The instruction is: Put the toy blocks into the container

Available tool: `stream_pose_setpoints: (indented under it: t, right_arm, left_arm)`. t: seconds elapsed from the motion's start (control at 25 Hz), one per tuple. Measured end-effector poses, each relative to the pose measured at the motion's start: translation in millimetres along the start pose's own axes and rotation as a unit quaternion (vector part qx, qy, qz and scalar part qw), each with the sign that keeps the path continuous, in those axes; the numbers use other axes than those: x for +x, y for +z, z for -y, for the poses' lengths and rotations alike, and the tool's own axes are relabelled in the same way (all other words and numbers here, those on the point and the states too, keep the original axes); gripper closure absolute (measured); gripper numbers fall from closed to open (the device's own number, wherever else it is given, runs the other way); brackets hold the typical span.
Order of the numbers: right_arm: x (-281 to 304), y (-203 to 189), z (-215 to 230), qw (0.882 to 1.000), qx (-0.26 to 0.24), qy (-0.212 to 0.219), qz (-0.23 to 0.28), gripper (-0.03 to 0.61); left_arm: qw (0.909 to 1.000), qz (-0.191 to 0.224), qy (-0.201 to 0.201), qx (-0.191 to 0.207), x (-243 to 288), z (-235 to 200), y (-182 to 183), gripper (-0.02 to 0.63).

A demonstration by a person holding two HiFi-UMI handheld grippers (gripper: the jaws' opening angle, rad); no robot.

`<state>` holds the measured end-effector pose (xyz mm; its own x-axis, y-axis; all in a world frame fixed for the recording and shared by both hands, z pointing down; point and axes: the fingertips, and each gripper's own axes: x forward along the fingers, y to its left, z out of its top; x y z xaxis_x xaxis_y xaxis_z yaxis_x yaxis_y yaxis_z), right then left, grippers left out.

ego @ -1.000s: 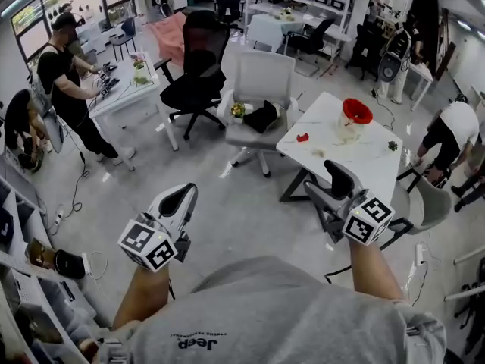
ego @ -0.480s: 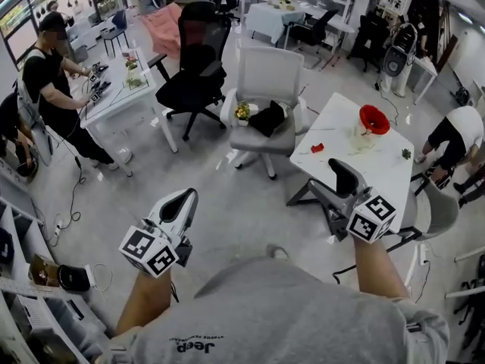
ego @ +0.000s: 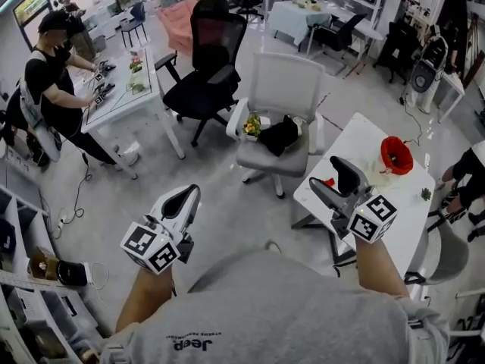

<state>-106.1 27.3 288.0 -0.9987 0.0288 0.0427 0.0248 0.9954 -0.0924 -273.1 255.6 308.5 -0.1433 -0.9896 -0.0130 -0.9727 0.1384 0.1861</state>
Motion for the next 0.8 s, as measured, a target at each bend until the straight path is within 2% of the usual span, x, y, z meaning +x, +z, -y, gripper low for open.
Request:
stream_pose_setpoints:
  t: [0.2,0.36,0.56,0.8]
  right_arm:
    - [51.0,28.2,92.6,0.999,-0.015,0.040,0.005,0.249]
    - [80.1,36.9,145.9,0.998,-0.021,0.049,0.015,0.249]
    - [109.8,33.0,171.0,0.999,-0.015,0.033,0.015,0.250]
    - [125.8,33.2,171.1,0.999,-0.017,-0.027,0.014,0.249]
  left_arm:
    - [0.9998,0.009,0.019,0.004,98.7,-11.3,16.5,0.555]
    - [0.9997,0.003,0.023,0.008,151.1,-18.7,19.6,0.555]
    - [0.9998,0.001,0.016,0.007,181.3,-54.4,25.4,0.555]
    - [0.9990,-0.010,-0.041,0.016,204.0,-92.0,35.2,0.555]
